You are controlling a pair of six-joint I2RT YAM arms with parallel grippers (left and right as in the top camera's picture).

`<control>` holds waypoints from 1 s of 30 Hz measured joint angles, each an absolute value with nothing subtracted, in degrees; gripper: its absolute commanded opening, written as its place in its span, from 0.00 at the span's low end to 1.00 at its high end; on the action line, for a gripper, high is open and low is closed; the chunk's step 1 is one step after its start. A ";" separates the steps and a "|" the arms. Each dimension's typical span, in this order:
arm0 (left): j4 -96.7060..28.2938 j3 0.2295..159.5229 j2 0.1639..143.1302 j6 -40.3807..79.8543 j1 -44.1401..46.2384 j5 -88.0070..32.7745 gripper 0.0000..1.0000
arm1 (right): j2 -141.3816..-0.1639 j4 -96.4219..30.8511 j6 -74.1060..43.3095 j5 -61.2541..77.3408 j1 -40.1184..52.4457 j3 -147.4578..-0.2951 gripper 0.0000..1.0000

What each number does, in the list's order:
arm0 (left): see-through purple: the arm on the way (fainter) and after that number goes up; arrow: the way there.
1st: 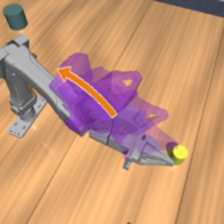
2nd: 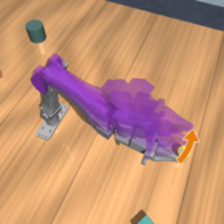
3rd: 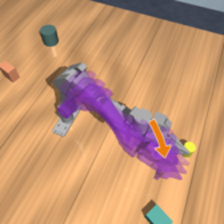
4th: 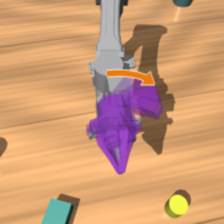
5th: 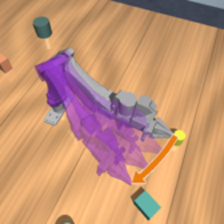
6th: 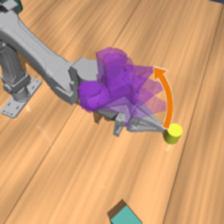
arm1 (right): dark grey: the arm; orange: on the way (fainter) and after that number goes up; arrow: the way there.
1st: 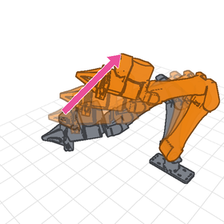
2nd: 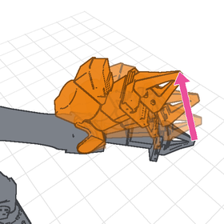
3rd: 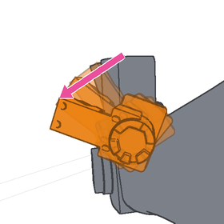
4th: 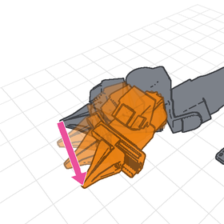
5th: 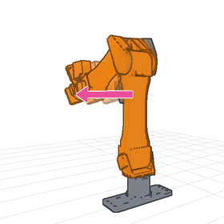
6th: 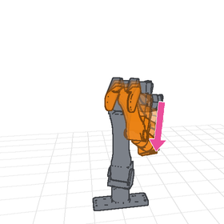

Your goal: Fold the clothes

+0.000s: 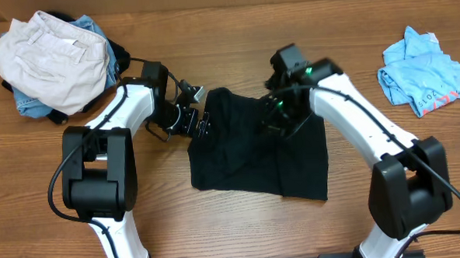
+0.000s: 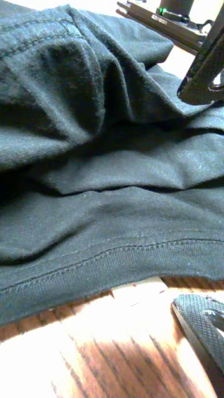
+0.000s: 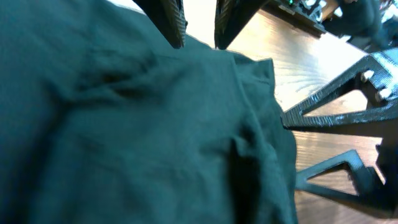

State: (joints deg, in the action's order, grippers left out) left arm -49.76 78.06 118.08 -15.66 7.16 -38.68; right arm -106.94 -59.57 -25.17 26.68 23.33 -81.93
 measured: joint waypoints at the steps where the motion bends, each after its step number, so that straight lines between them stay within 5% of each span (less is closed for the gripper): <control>1: -49.71 78.06 118.13 -15.73 7.14 -38.98 1.00 | -106.98 -56.93 -26.13 28.03 23.88 -79.90 0.13; 18: -53.23 78.06 118.21 -18.24 7.79 -40.77 1.00 | -118.17 -22.72 -41.52 33.76 29.23 -72.42 0.04; 26: -53.52 78.06 118.21 -18.24 7.79 -40.80 1.00 | -117.49 -36.23 -37.15 40.36 24.51 -85.56 0.06; 30: -51.24 78.02 118.21 -17.78 9.43 -41.87 1.00 | -113.27 -50.17 -33.89 40.64 14.31 -91.94 0.17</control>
State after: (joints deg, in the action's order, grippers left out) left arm -51.24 78.02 118.21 -17.78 9.43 -41.87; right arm -113.27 -50.17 -33.89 40.64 14.31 -91.94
